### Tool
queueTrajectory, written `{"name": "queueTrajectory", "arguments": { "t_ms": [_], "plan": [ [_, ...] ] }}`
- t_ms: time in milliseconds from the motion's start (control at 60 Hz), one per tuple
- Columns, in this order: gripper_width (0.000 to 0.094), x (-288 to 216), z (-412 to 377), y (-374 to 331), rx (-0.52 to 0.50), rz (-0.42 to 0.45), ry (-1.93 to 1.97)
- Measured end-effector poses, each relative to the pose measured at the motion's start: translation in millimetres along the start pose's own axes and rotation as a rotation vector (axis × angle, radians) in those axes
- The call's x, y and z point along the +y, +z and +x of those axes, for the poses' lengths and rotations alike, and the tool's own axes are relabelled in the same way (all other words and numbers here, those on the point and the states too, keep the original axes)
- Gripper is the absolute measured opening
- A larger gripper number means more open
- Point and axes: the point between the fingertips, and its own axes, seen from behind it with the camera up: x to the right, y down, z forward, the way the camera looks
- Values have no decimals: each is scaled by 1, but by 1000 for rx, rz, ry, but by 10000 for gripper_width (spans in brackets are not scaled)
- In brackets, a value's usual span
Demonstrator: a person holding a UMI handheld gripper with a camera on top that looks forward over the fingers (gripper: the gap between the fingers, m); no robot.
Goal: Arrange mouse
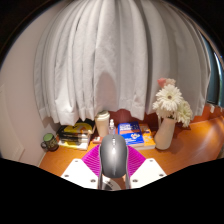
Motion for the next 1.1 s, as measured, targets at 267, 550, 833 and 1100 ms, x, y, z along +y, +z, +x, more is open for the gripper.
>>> {"name": "queueTrajectory", "arguments": {
  "t_ms": [267,550,833,1100],
  "plan": [
    [310,181,-75,51,4,-290,-28],
    [348,257,-80,59,15,-384,-32],
    [753,239,-81,49,-9,-421,25],
    [778,129,-74,-27,-44,-276,7]
  ]
}}
